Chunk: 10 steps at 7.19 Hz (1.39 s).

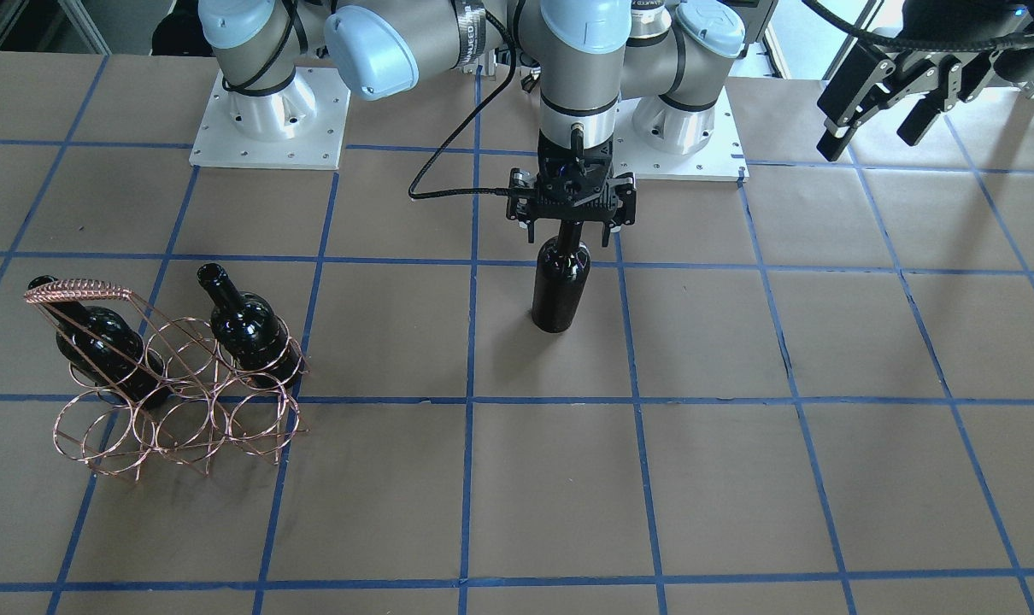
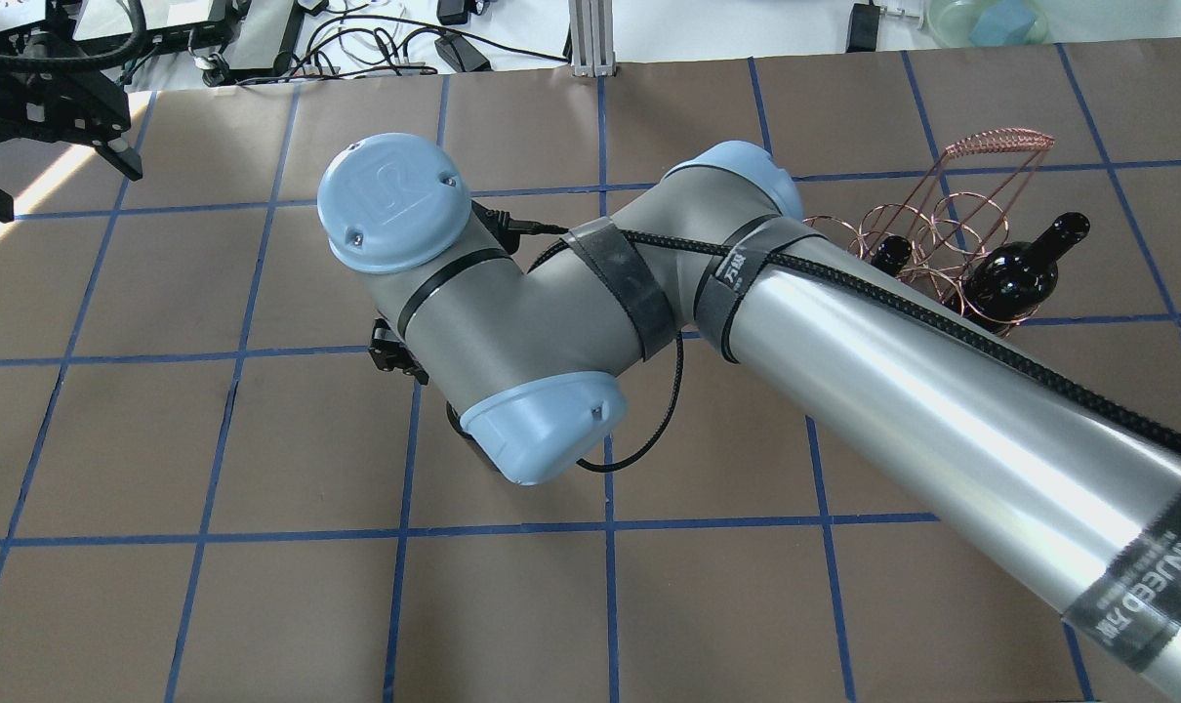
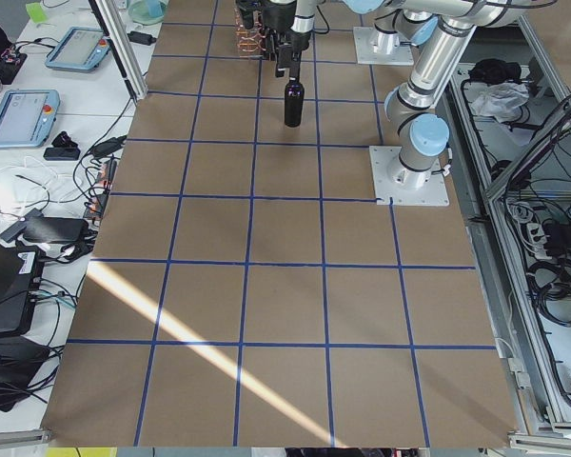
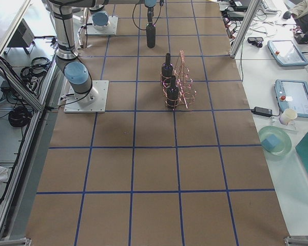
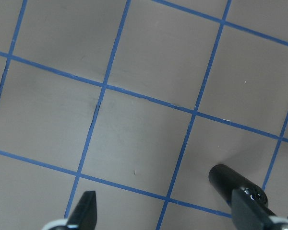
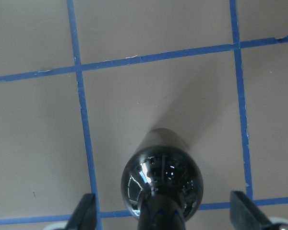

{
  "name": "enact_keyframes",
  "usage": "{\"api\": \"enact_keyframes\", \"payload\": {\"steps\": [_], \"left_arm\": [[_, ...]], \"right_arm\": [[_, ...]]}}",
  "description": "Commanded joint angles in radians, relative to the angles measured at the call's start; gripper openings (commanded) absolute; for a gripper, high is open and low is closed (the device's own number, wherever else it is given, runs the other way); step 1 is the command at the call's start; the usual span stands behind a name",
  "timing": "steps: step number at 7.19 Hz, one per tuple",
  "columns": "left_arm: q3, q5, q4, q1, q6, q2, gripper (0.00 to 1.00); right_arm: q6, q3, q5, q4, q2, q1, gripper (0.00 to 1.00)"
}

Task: Place wine into wine basket
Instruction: 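Grasp the upright bottle's neck with the right gripper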

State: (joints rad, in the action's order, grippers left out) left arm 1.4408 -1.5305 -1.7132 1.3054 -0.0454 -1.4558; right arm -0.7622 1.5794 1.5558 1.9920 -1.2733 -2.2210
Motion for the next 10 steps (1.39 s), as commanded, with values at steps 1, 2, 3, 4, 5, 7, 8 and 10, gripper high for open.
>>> {"api": "enact_keyframes", "payload": {"steps": [1, 2, 3, 4, 5, 7, 8, 10], "left_arm": [[0.003, 0.003, 0.024, 0.002, -0.001, 0.002, 1.00], [0.007, -0.005, 0.024, 0.005, -0.004, 0.003, 1.00], [0.010, -0.005, 0.024, 0.005, -0.013, 0.006, 1.00], [0.012, -0.005, 0.026, 0.006, -0.008, 0.008, 1.00], [0.013, -0.007, 0.026, 0.006, -0.005, 0.008, 1.00], [0.021, 0.006, 0.017, 0.008, -0.027, 0.009, 1.00], [0.033, 0.015, 0.015, 0.014, -0.048, 0.006, 1.00], [0.036, 0.001, 0.006, 0.043, -0.051, 0.012, 1.00]], "right_arm": [[0.001, -0.001, 0.000, -0.001, -0.006, -0.002, 0.71], [0.001, 0.001, 0.000, -0.005, -0.008, -0.002, 0.57], [0.000, 0.002, -0.005, -0.024, -0.011, -0.002, 0.36], [-0.011, 0.007, -0.016, -0.024, -0.014, -0.003, 0.26], [-0.003, 0.005, -0.042, -0.024, -0.014, -0.002, 0.12], [0.003, -0.002, -0.042, -0.024, -0.015, 0.000, 0.02], [0.023, -0.006, -0.037, -0.031, -0.044, 0.021, 0.02], [0.201, -0.013, -0.017, -0.282, -0.208, 0.160, 0.00]]}}
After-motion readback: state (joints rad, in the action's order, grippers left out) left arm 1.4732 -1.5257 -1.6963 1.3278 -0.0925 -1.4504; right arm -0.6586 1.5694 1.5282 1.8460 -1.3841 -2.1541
